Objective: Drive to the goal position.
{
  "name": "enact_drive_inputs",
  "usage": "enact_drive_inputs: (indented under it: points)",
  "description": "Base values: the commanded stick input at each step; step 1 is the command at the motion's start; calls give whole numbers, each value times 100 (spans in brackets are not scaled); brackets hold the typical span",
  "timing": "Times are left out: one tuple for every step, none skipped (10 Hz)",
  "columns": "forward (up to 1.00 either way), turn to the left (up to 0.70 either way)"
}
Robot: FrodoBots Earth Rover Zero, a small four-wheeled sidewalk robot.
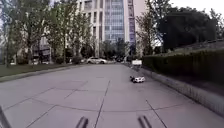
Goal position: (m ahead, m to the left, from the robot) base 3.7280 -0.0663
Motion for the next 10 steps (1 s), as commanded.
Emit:
enact_drive_inputs:
  points:
    - [70,14]
    - [70,14]
    - [70,8]
    - [70,0]
    - [70,0]
    - [70,0]
    - [70,0]
    - [70,0]
    - [70,0]
    - [70,0]
